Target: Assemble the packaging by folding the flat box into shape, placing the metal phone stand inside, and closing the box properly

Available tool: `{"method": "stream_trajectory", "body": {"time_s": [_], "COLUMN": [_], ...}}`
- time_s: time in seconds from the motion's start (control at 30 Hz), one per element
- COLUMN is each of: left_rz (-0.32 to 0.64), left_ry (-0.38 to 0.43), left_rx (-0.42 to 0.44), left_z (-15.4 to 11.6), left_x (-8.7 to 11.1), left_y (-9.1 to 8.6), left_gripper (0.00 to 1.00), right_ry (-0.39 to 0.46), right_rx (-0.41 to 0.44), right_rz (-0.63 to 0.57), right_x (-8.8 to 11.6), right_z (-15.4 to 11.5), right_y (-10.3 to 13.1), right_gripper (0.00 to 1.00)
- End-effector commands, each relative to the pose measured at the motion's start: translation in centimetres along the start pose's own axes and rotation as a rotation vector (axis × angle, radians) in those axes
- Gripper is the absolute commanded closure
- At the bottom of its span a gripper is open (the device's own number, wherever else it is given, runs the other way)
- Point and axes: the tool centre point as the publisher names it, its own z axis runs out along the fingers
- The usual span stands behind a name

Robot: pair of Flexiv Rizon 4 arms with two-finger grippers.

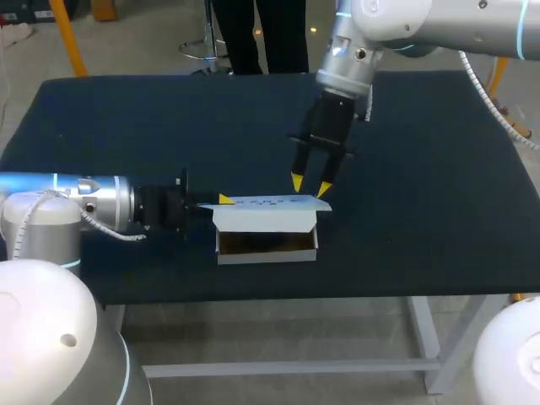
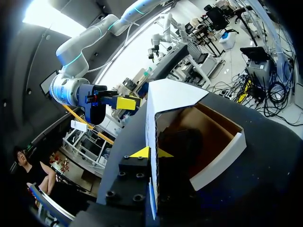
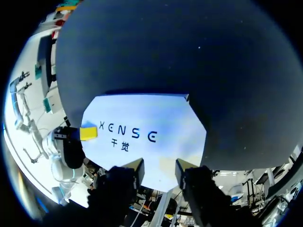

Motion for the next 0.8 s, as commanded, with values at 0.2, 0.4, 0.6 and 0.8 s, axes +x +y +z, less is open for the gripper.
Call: {"method": "stream_trajectory", "body": {"time_s": [0.2,0.4,0.6,0.8], "left_rz": [0.001,0.002,0.003,0.002], "left_ry": [0.001,0.0,-0.004,-0.01], "left_rx": [0.003,0.001,0.001,0.005], "left_z": [0.2,0.2,0.0,-0.3], "left_x": [0.5,0.5,0.6,0.6], "left_y": [0.5,0.5,0.5,0.5], "left_gripper": [1.0,0.96,0.9,0.75], "right_ry": [-0.011,-0.021,-0.021,-0.015], "right_rx": [-0.001,-0.003,-0.006,-0.004], "right_rz": [-0.006,0.002,0.007,0.009], "right_x": [-0.4,-0.5,-0.6,-0.8], "right_z": [0.5,0.8,1.1,1.5], "right_y": [0.0,0.1,0.2,0.2], "right_gripper": [0.54,0.55,0.55,0.55]}}
